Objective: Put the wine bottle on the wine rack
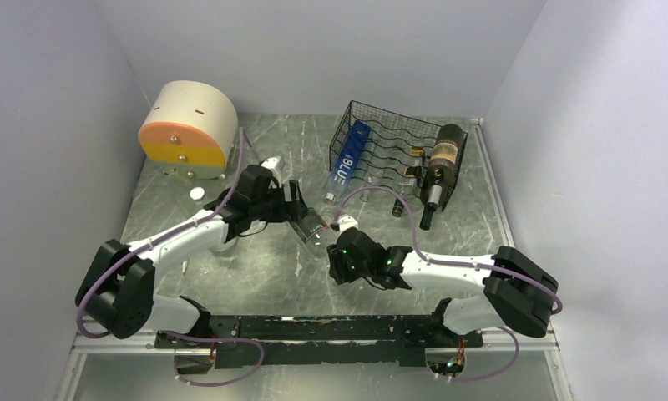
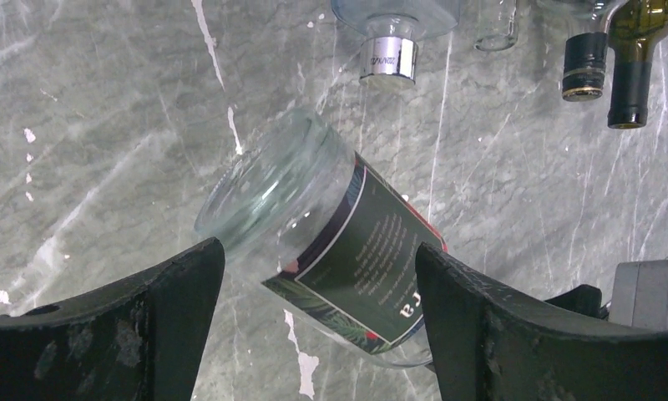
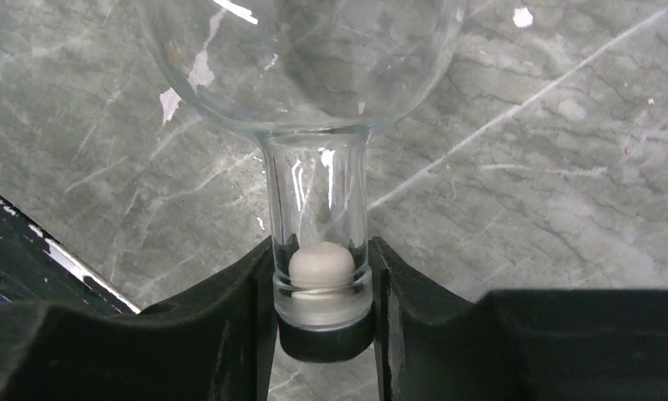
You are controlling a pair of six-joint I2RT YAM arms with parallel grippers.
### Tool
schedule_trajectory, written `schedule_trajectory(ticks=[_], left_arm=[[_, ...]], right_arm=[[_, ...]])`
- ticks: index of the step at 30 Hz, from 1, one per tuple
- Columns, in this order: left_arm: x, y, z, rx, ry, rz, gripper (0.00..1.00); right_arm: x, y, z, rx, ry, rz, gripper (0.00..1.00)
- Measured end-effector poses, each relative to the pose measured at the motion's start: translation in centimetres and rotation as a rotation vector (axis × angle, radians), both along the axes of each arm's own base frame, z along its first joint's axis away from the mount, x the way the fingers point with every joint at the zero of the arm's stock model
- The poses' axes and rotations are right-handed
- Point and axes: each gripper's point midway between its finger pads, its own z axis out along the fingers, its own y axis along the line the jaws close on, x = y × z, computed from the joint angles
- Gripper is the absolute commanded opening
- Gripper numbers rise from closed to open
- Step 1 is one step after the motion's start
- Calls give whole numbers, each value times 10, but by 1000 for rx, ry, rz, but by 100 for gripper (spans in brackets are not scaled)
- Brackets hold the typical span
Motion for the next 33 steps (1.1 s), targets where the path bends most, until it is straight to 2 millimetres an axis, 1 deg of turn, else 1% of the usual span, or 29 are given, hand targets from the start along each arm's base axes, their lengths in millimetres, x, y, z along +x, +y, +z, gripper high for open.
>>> schedule_trajectory(ticks=[3, 8, 14, 18, 22, 27, 31, 32, 33], left_arm=[[6, -3, -2, 4, 8, 0, 81], [6, -5, -9, 12, 29, -4, 76], [5, -6, -9, 5, 34, -13, 72], [4, -6, -10, 6, 36, -13, 69], [3, -5, -11, 7, 41, -11, 67], [0, -3, -17, 12, 57, -7, 66], [-1, -3, -18, 10, 61, -5, 65], [-1, -3, -18, 9, 62, -4, 65], [-2, -3, -17, 7, 62, -3, 65]], right_arm=[[0, -2, -1, -8, 7, -11, 56], [1, -2, 2, -25, 9, -12, 57], [16, 20, 14, -49, 6, -10, 57], [22, 24, 8, -81, 8, -21, 57], [26, 22, 1, -114, 8, -35, 57], [30, 19, -8, -151, 3, -53, 52], [30, 17, -16, -171, 11, -55, 47], [30, 18, -16, -170, 9, -55, 44], [30, 18, -16, -168, 9, -56, 38]])
